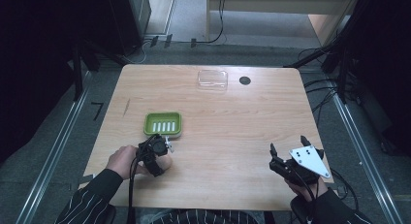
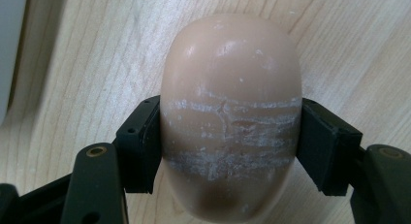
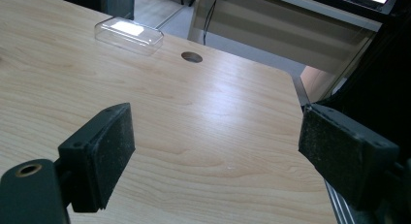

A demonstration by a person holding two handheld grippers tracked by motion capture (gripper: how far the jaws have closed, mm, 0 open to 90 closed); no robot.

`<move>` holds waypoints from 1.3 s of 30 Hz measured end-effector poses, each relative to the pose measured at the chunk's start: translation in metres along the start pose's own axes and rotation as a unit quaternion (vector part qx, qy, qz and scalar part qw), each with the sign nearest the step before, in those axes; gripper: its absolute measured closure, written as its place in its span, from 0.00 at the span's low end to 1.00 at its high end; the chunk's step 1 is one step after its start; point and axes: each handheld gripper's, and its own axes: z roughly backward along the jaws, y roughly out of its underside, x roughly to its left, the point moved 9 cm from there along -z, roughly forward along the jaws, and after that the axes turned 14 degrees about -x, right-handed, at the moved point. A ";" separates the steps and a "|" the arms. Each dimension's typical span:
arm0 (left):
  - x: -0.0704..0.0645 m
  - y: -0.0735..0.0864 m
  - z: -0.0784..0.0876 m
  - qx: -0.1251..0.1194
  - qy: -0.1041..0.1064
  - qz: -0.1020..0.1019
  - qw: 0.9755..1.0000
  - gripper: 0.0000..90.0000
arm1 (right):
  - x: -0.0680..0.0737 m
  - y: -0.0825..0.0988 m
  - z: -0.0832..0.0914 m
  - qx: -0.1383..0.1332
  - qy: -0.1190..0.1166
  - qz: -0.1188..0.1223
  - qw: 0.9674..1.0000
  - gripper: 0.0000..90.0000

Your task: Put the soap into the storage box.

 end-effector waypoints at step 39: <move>0.010 -0.016 0.019 -0.026 -0.009 -0.026 0.999 0.37 | -0.002 0.000 0.001 -0.002 0.004 -0.004 1.000 0.15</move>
